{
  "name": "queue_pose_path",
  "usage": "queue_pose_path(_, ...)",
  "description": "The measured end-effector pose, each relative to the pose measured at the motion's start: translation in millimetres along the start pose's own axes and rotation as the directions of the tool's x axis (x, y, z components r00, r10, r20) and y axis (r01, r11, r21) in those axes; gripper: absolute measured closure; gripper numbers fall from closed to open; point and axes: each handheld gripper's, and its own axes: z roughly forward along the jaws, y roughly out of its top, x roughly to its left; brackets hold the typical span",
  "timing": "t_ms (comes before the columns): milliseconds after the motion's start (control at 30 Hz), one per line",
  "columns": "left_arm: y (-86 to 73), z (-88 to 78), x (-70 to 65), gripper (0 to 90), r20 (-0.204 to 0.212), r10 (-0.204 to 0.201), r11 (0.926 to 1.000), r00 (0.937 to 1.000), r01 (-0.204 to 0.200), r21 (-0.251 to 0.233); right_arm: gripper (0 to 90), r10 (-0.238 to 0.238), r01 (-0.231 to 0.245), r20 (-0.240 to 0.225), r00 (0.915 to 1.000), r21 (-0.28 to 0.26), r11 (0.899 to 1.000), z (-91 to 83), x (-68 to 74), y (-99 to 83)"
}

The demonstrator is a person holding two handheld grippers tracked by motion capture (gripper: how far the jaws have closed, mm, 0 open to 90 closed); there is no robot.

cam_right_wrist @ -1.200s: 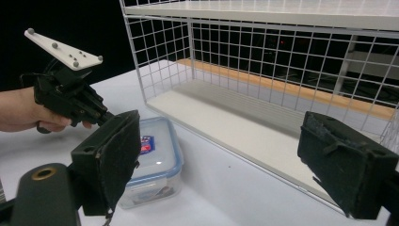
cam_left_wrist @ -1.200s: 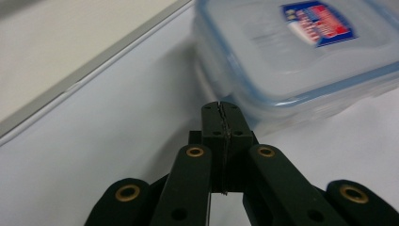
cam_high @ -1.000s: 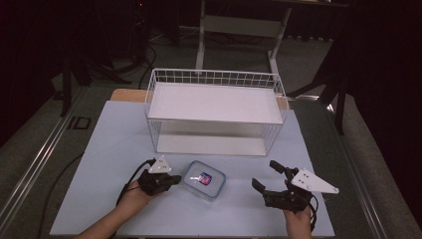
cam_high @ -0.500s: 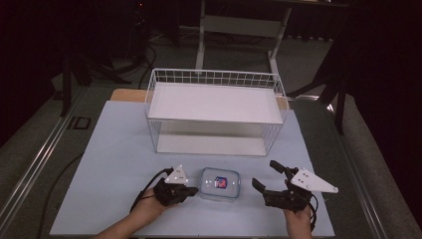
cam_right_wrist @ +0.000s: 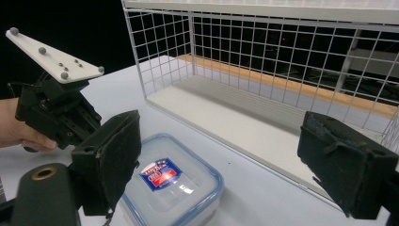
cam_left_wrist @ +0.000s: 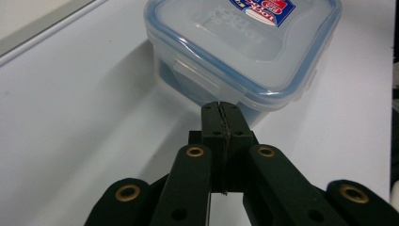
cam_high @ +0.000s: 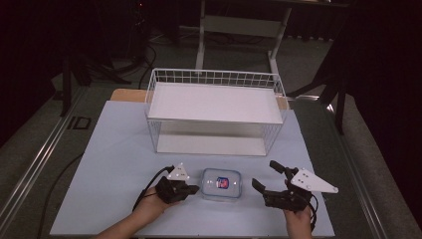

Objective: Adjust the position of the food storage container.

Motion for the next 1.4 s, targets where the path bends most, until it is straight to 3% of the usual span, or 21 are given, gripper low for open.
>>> queue_pose_path(333, 10.5, 18.5, -6.6, 90.0, 0.023, 0.009, 0.9999, 0.9997, -0.009, 0.007, 14.0, -0.002, 0.002, -0.003, 1.0000, 0.005, 1.000, 0.8, 0.9, -0.5)
queue_pose_path(500, 16.1, 26.0, -7.7, 90.0, 0.014, 0.019, 0.9998, 0.9997, -0.019, 0.010, 14.0, -0.003, 0.003, -0.009, 1.0000, 0.011, 1.000, 1.9, 1.2, -1.4)
queue_pose_path(867, 30.9, 39.3, -0.2, 90.0, -0.007, -0.016, 0.9998, 0.9998, 0.016, -0.015, 14.0, -0.003, 0.003, -0.013, 0.9999, 0.015, 1.000, 2.4, 2.0, -1.9)
queue_pose_path(1100, 28.2, 31.2, 2.2, 90.0, 0.006, -0.031, 0.9989, 0.9995, 0.031, -0.034, 14.0, 0.001, 0.000, -0.016, 0.9999, 0.010, 1.000, 2.1, 1.8, -2.4)
queue_pose_path(1233, 23.4, 16.5, 3.1, 76.7, 0.021, -0.057, 0.9962, 0.9982, 0.058, -0.065, 13.9, 0.006, -0.006, -0.024, 0.9997, 0.015, 1.000, 4.7, 1.9, -3.4)
queue_pose_path(1333, 20.8, 3.7, 4.8, 60.5, 0.026, -0.085, 0.9908, 0.9960, 0.088, -0.103, 14.0, 0.008, -0.007, -0.030, 0.9995, 0.025, 1.000, 6.8, 2.8, -4.2)
queue_pose_path(1400, 20.4, -5.2, 4.7, 44.2, 0.019, -0.084, 0.9892, 0.9963, 0.085, -0.119, 14.1, -0.020, 0.021, -0.037, 0.9991, 0.042, 0.999, 7.7, 5.2, -3.8)
